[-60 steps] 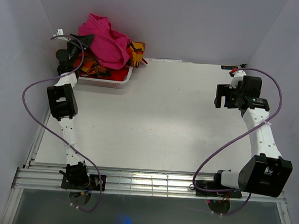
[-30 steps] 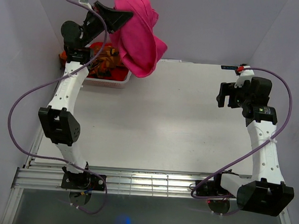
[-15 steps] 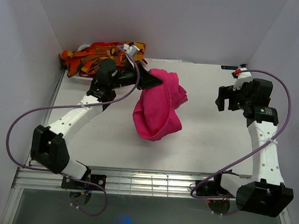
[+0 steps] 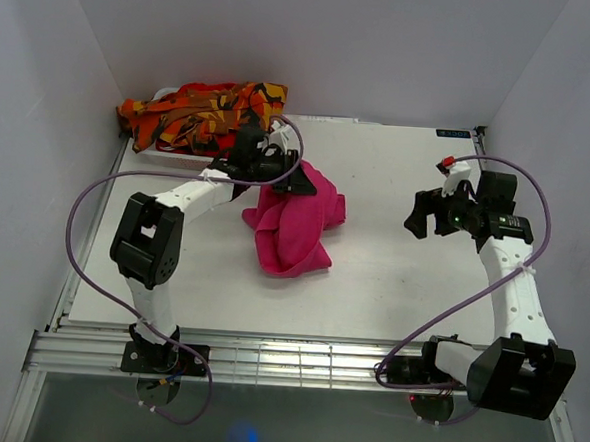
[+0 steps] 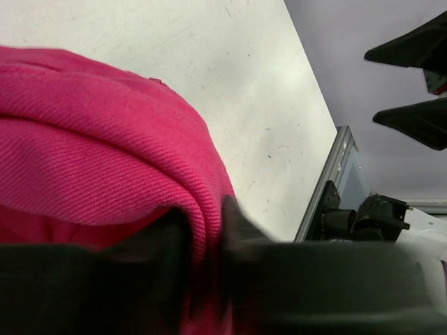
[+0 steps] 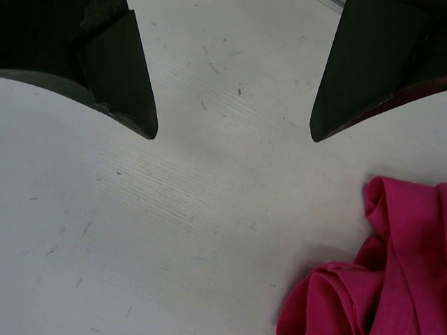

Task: Fold and stack the trousers
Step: Move the trousers to the center of the board, then flatten the trousers out

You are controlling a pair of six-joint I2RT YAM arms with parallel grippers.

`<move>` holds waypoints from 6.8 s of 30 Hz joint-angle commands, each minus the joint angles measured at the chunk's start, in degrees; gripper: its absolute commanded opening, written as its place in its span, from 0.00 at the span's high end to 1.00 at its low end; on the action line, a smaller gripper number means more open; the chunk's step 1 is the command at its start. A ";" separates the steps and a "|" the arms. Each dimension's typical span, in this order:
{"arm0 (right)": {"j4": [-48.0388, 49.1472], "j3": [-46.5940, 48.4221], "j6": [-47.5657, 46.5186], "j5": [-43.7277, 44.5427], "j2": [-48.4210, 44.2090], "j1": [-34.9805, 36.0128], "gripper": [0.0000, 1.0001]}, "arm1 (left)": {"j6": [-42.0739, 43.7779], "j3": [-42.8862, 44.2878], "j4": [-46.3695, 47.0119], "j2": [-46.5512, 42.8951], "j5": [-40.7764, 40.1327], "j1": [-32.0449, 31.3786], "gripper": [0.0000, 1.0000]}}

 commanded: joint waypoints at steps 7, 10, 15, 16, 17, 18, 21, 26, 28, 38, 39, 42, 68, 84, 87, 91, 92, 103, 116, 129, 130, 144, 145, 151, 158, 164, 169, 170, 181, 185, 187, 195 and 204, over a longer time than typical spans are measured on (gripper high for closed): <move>10.71 1.41 9.01 -12.42 11.48 3.79 0.08 | 11.39 2.31 -14.06 -5.74 6.42 2.84 0.16; 13.96 3.96 13.31 -13.84 15.43 8.00 0.07 | 8.96 -0.76 -12.39 -12.24 8.27 5.65 0.14; 19.51 8.87 20.44 -15.94 23.52 12.94 0.03 | 9.36 -1.31 -15.08 -18.84 6.88 12.94 0.13; 19.60 10.20 21.33 -16.55 26.84 14.16 0.03 | 10.85 -0.96 -16.59 -19.20 5.57 13.39 0.12; 19.77 11.43 23.16 -17.87 28.53 14.78 0.03 | 13.65 -0.26 -18.17 -19.46 2.34 13.57 0.12; 20.21 12.66 24.05 -18.66 29.85 15.23 0.03 | 14.55 -0.25 -19.66 -20.08 1.17 14.35 0.11; 22.50 15.92 26.95 -19.64 34.07 17.60 0.03 | 15.96 -0.78 -21.52 -20.52 -2.51 15.41 0.10; 25.57 19.78 30.12 -18.94 38.99 21.73 0.03 | 14.56 -2.97 -21.18 -21.49 -3.32 16.64 0.09; 26.81 21.01 31.87 -17.27 41.71 22.26 0.01 | 13.34 -3.59 -20.73 -21.66 -3.32 17.17 0.09; 27.42 29.28 38.64 -27.80 51.66 23.14 0.02 | 12.10 -4.03 -19.24 -21.40 -4.28 17.61 0.09; 26.90 30.50 38.65 -28.42 51.92 23.14 0.12 | 12.10 -4.03 -19.15 -21.14 -4.37 17.70 0.09; 24.79 32.35 37.61 -30.09 52.10 23.14 0.42 | 11.66 -3.50 -19.24 -20.70 -4.29 17.61 0.09; -18.38 33.11 -19.61 -16.60 27.86 25.76 0.92 | 26.52 6.86 -12.30 -13.32 -1.48 17.96 0.15; -0.97 8.53 -12.69 -1.87 8.61 29.16 0.15 | 24.14 -1.93 -13.53 -13.76 -4.10 9.45 0.12; 2.01 12.39 -9.18 -3.47 8.50 20.19 0.10 | 23.53 1.41 -14.14 -11.13 -10.24 5.05 0.07; 4.30 16.88 -7.49 3.20 13.50 16.03 0.09 | 20.89 7.03 -15.11 -3.50 -17.37 1.36 0.02; 4.57 17.50 -7.49 5.82 14.91 15.85 0.09 | 20.45 9.05 -15.63 -2.34 -18.86 0.05 0.02; 7.03 25.15 -5.30 8.06 33.19 13.39 0.02 | 15.45 13.11 -21.61 8.92 -27.42 -2.34 0.02; 7.03 23.92 -5.38 4.36 36.72 12.16 0.17 | 7.36 14.53 -13.02 16.66 -13.98 -2.34 0.02; 4.31 23.39 -3.98 -3.54 33.99 10.84 0.85 | -3.63 7.66 6.86 11.21 -0.07 -3.39 0.16; 3.87 23.39 -3.80 -4.51 33.99 10.84 0.90 | -3.63 7.92 6.25 10.77 -0.94 -4.09 0.16; 1.58 21.64 -0.90 -14.80 31.53 10.92 0.92 | -0.56 15.04 0.80 13.05 -8.24 -8.67 0.12; 1.50 21.55 -1.16 -15.06 31.44 10.92 0.92 | -0.47 15.39 -0.68 13.23 -8.42 -8.76 0.12; 1.32 21.46 -1.17 -15.86 30.92 10.92 0.92 | 1.99 19.35 -3.77 16.21 -11.84 -9.90 0.13; 1.32 21.37 -1.69 -12.35 29.43 10.40 0.92 | 5.85 18.83 -8.78 16.57 -21.07 -9.11 0.63; 0.44 22.60 -1.52 -11.73 28.02 7.85 0.92 | 8.58 18.21 -12.20 15.16 -22.56 -7.44 0.73; -2.37 23.57 -2.39 -7.96 26.35 3.81 0.92 | 9.46 15.85 -15.90 13.59 -25.55 -5.60 1.00; -2.72 23.48 -2.74 -7.08 26.00 2.06 0.92 | 9.72 13.22 -16.25 11.93 -25.82 -4.98 1.00; -8.44 16.81 -14.34 10.31 21.34 -9.54 0.92 | 14.12 -12.10 -22.93 -6.97 -28.45 4.24 1.00; -10.54 13.03 -19.17 12.71 20.11 -12.98 0.92 | 16.14 -17.47 -26.70 -12.87 -28.98 10.39 1.00; -12.39 11.36 -20.85 13.06 19.76 -14.03 0.92 | 18.16 -18.00 -28.64 -14.62 -28.55 16.18 1.00; -16.08 10.03 -18.92 9.72 22.39 -14.04 0.92 | 24.66 -15.19 -30.05 -14.28 -26.88 35.69 1.00; -15.38 9.07 -17.95 10.42 23.97 -16.06 0.92 | 35.90 -17.65 -26.80 -20.42 -7.83 46.60 1.00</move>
